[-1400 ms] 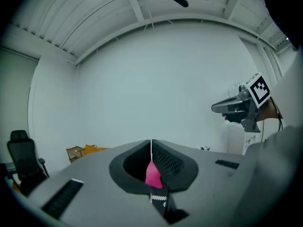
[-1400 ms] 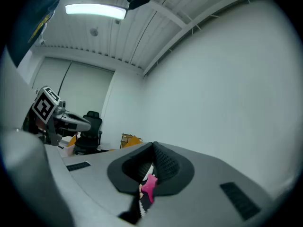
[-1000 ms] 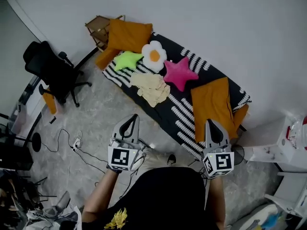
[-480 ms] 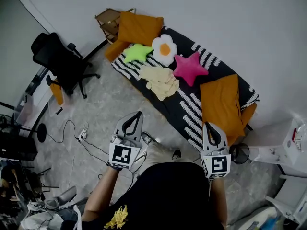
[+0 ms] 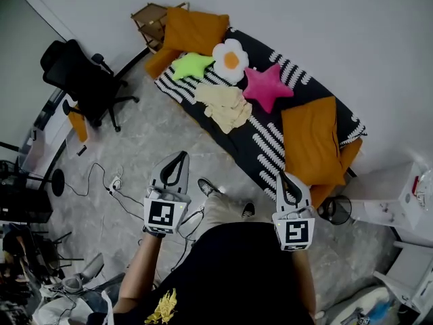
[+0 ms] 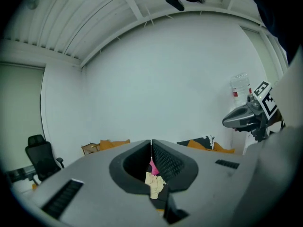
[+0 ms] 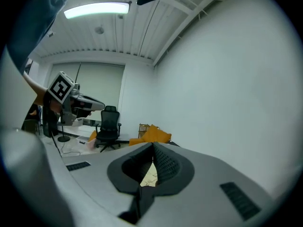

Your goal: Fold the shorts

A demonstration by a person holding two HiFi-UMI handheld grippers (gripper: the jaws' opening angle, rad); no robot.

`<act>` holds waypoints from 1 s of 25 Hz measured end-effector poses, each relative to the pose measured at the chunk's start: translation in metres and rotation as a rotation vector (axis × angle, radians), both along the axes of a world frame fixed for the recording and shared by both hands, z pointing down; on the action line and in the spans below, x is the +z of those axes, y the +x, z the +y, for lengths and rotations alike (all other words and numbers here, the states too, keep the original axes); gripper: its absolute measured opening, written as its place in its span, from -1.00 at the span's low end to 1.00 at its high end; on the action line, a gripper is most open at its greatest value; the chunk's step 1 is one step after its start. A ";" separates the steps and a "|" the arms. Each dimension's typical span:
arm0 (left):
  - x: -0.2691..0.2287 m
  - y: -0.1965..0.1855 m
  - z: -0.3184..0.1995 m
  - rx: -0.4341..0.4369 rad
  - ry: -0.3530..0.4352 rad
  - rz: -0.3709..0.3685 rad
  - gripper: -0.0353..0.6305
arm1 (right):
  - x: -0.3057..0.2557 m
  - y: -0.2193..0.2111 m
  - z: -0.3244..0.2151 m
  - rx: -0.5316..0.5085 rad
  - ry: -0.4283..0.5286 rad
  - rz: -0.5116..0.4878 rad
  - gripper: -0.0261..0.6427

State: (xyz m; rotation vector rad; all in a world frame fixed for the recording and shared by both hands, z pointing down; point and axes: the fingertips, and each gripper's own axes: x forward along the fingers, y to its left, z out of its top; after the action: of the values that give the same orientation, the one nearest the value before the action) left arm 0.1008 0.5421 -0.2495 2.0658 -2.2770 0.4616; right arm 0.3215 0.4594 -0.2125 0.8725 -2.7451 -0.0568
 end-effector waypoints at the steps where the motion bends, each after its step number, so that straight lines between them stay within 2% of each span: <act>1: 0.001 -0.003 0.003 -0.009 -0.010 0.014 -0.83 | -0.002 -0.002 0.001 -0.004 0.005 -0.008 -0.87; 8: 0.010 -0.007 0.011 -0.003 -0.025 0.022 -0.60 | -0.001 0.001 -0.006 0.038 0.001 -0.012 -0.86; 10: 0.014 -0.008 0.009 0.000 -0.022 0.022 -0.45 | 0.002 -0.001 -0.006 0.041 -0.016 -0.013 -0.69; 13: 0.023 -0.011 0.009 -0.009 -0.077 -0.012 -0.23 | 0.010 -0.001 -0.007 0.051 -0.042 -0.007 -0.53; 16: 0.027 -0.018 0.010 -0.014 -0.082 -0.037 -0.10 | 0.018 -0.005 -0.009 0.072 -0.082 -0.007 -0.29; 17: 0.028 -0.021 0.011 -0.016 -0.076 -0.037 -0.05 | 0.021 -0.007 -0.011 0.083 -0.101 -0.010 -0.17; 18: 0.031 -0.024 0.013 -0.019 -0.069 -0.033 -0.03 | 0.025 -0.010 -0.013 0.093 -0.123 -0.012 0.04; 20: 0.042 -0.033 0.019 -0.023 -0.073 -0.019 0.08 | 0.035 -0.017 -0.019 0.110 -0.161 -0.014 0.39; 21: 0.049 -0.040 0.021 -0.031 -0.080 -0.003 0.13 | 0.041 -0.022 -0.022 0.115 -0.174 -0.011 0.48; 25: 0.081 -0.076 0.019 -0.103 -0.120 0.108 0.22 | 0.069 -0.053 -0.033 0.098 -0.245 0.031 0.58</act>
State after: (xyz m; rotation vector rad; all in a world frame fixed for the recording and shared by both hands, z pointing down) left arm 0.0244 0.5608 -0.1689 1.8617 -2.2227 0.4573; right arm 0.2687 0.4263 -0.1431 0.9250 -2.6042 0.2757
